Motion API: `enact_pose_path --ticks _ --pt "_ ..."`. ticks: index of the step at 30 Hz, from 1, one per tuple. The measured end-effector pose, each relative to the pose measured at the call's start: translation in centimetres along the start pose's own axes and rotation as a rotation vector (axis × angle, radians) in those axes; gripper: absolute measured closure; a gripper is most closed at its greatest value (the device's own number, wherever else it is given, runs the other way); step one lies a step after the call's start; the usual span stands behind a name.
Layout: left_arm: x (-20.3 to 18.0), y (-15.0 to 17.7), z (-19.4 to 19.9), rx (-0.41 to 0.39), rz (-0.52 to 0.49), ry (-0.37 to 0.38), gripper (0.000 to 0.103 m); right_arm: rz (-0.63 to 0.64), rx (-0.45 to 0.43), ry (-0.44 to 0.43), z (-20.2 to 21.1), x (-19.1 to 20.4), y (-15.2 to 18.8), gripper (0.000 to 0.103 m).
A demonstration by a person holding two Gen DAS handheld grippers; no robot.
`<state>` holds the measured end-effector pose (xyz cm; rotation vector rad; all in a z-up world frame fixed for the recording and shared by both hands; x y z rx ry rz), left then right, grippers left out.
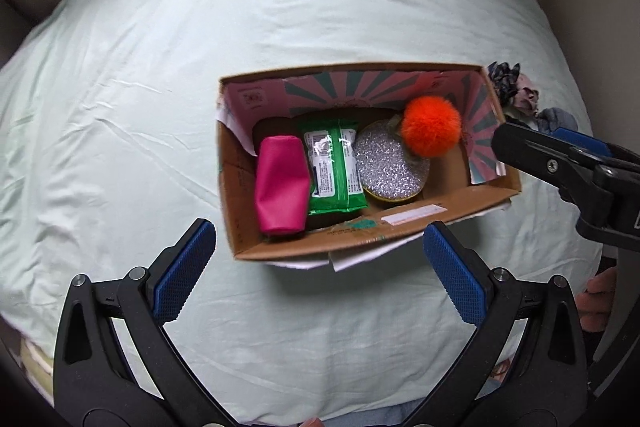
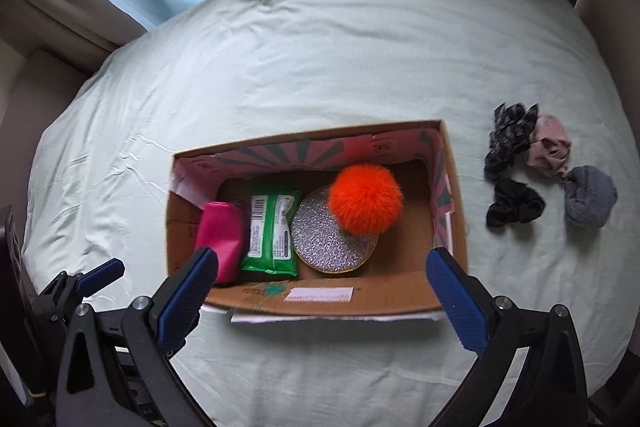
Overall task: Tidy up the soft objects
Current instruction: 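Move both tools back toward the scrunchies and grey sock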
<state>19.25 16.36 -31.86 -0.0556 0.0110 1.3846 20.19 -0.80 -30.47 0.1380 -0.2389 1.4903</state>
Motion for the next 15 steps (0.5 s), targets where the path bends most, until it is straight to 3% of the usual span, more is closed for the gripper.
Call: enact_pose_path --ticks 9,15 --pt "0.7 4.7 7.2 -0.172 0.031 -0.023 0.0 0.05 -0.135 0.027 6.3 1.2 5.0 0.0" --pt "0.2 7.6 11.7 -0.291 0.07 -0.026 0.0 0.062 -0.276 0.079 10.9 0.5 9.1 0.0"
Point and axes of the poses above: each gripper's, at about its wrist camera, not at the fingertips, and z roughly against the way its jaws point, x to its left, y to its underside, the point moved 2 cm from there along -z, roughly the way its jaws point, and after that the axes turned 13 degrees about x, right-handed, at the moved point
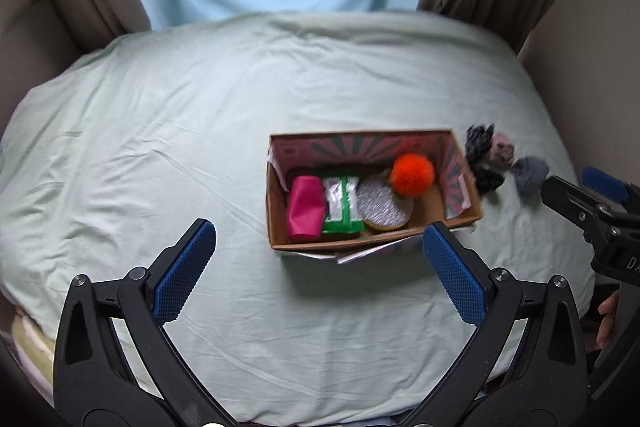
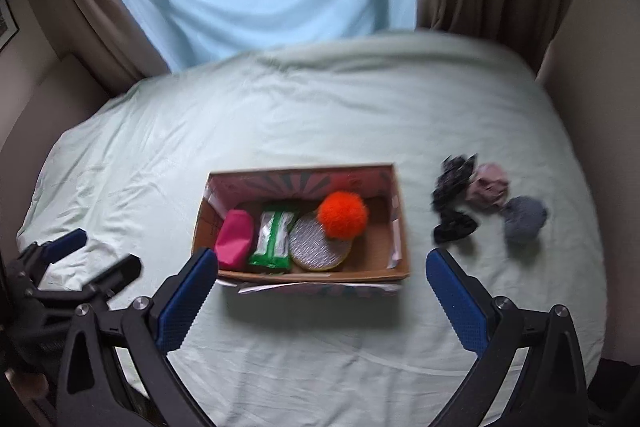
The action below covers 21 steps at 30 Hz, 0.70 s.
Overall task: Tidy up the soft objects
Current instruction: 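Move both tools back toward the scrunchies and grey sock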
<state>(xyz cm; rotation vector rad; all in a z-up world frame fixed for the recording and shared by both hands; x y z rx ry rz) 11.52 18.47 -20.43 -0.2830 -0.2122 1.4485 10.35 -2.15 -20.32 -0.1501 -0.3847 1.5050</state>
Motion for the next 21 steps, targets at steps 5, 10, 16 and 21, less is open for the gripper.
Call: enact_pose_path --ticks 5,10,16,21 --pt "-2.2 1.7 3.5 -0.078 0.01 0.031 0.0 -0.03 -0.076 0.049 4.2 -2.9 1.8 0.0" --pt "-5.7 3.2 5.6 -0.115 0.05 0.041 0.0 -0.022 -0.157 0.138 8.1 -6.5 3.2 0.0" --pt "-11.2 4.2 6.2 -0.121 0.106 0.041 0.0 0.009 -0.208 0.131 11.4 -11.5 4.5 0.0" --pt "-17.1 3.9 6.4 -0.183 0.085 0.041 0.0 0.008 -0.225 0.128 12.4 -16.4 4.9 0.0"
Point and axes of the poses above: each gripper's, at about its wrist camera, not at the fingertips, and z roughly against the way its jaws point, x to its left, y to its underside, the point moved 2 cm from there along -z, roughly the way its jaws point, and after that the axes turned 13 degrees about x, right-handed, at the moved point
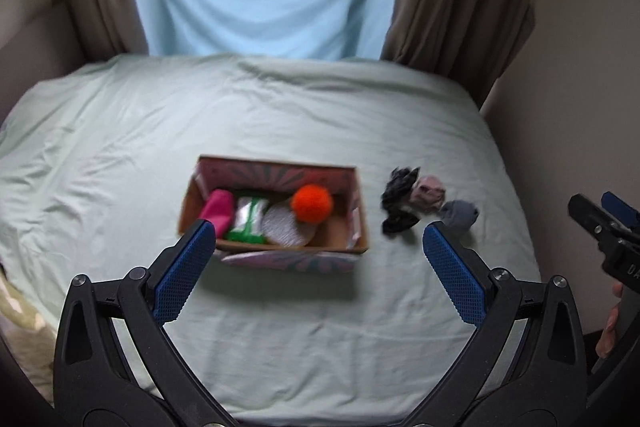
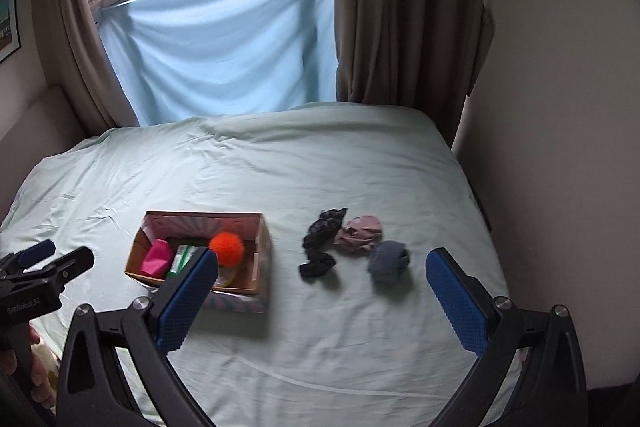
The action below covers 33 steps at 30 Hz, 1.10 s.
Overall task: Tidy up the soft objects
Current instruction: 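Move both tools back toward the scrunchies and grey sock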
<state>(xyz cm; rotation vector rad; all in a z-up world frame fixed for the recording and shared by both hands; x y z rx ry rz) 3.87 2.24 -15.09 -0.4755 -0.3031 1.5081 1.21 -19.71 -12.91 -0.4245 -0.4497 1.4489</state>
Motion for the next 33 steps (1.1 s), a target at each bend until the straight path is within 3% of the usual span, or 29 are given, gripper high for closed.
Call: enact_pose_path --ticks 4,13,18,23,33 --pt "-5.3 -0.1 -1.3 -0.025 -0.03 -0.006 0.0 0.0 0.002 -0.025 -1.0 -4.1 -0.1 0.0" --pt "-13.2 -1.4 -9.9 0.068 -0.013 0.026 0.0 0.025 0.027 -0.07 -6.5 -10.6 -1.2 0.0" --pt "-15.9 -1.8 -15.7 0.125 0.014 0.025 0.0 0.01 0.066 -0.087 -11.2 -13.5 -2.3 0.0" --pt "-18.2 -1.3 -22.1 0.181 -0.021 -0.031 0.0 -0.005 0.119 -0.103 -17.3 -15.5 -3.1 0.0" --pt "-18.6 -1.0 -32.8 0.184 -0.016 -0.119 0.0 -0.017 0.172 -0.148 -27.7 -17.0 -3.0 0.0"
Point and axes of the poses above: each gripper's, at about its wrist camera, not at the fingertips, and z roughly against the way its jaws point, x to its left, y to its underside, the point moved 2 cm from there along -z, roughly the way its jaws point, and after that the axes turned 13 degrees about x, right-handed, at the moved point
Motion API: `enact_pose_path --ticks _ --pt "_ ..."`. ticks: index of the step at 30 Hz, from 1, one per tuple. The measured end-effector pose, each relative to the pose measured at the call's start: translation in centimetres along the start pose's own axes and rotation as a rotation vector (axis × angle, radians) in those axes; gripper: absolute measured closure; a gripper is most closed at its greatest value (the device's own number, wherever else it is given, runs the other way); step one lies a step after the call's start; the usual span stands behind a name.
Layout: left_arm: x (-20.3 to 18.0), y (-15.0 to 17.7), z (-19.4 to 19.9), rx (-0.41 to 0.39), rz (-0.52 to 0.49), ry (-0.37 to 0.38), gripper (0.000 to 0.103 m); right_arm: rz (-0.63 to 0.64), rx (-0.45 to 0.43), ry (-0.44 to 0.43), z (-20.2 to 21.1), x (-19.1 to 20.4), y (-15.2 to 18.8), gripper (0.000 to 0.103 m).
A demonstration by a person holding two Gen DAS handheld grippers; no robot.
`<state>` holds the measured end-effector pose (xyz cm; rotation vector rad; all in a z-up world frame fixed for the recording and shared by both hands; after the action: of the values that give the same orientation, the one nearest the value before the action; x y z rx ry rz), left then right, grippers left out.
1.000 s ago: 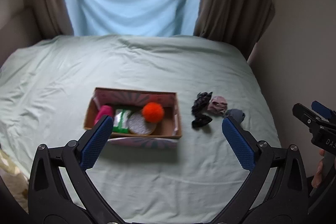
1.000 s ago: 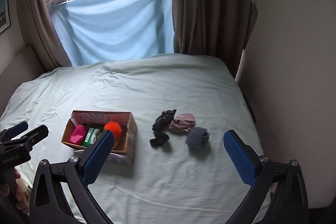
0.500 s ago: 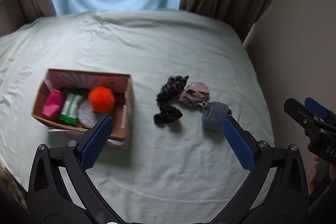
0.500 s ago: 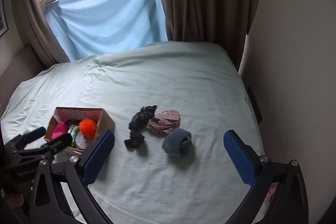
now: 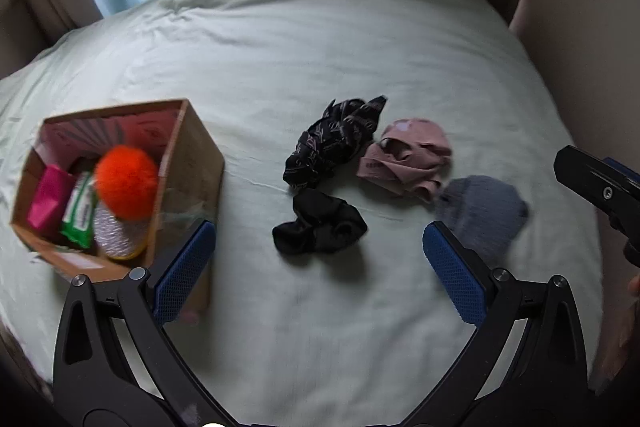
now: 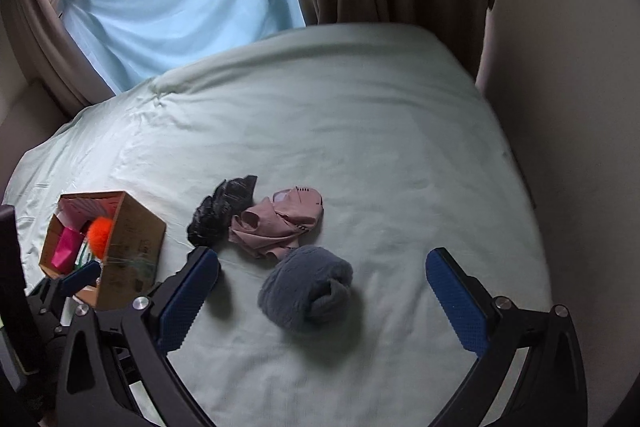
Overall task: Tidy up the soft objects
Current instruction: 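Move both tools back toward the scrunchies and grey sock, then grasp the black scrunchie with left tool while right tool grasps grey sock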
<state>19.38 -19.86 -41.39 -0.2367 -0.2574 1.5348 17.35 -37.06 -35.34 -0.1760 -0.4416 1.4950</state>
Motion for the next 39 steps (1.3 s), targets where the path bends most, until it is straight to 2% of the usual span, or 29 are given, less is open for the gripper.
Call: enact_pose_path --ticks 4,7,10,16,18,21,27,33,39 --pt "0.0 -0.4 -4.2 0.021 0.01 -0.015 0.0 -0.017 0.025 -0.027 -3.8 -0.3 -0.2 0.0" --pt "0.1 -0.5 -6.1 0.009 0.028 -0.057 0.001 -0.03 0.045 -0.034 -6.2 -0.1 -0.1 0.0" --pt "0.3 -0.5 -7.8 0.021 0.04 -0.068 0.002 -0.056 0.072 -0.044 -8.3 -0.1 0.2 0.0" --pt "0.9 -1.0 -10.6 0.08 0.06 -0.003 0.025 -0.084 0.109 -0.041 -10.9 -0.1 0.6 0.002" --pt "1.1 -1.0 -11.1 0.098 0.058 0.01 0.038 -0.092 0.128 -0.046 -11.7 -0.2 0.6 0.015" --pt "1.4 -0.8 -11.5 0.104 0.056 0.036 0.046 -0.108 0.167 -0.052 -12.7 -0.4 0.8 0.029" --pt "1.6 -0.8 -11.3 0.107 0.035 0.035 0.078 -0.124 0.167 -0.044 -12.8 -0.4 0.9 0.042" --pt "1.6 -1.3 -10.9 0.109 0.008 0.025 0.086 -0.124 0.164 -0.029 -12.6 -0.5 1.0 0.049" --pt "1.1 -2.2 -9.0 0.088 -0.007 0.043 0.086 -0.129 0.156 -0.034 -11.5 -0.6 0.9 0.05"
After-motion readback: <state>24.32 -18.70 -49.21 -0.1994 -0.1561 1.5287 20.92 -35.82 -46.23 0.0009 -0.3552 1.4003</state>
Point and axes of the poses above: each gripper's, at about its wrist camera, not at the fingertips, and z roughly against the way its jaws point, x to its left, y to its underside, the point moved 2 cm from there along -z, roughly the way its jaws point, and after that the axes turned 13 degrees about x, right-handed, at the moved point
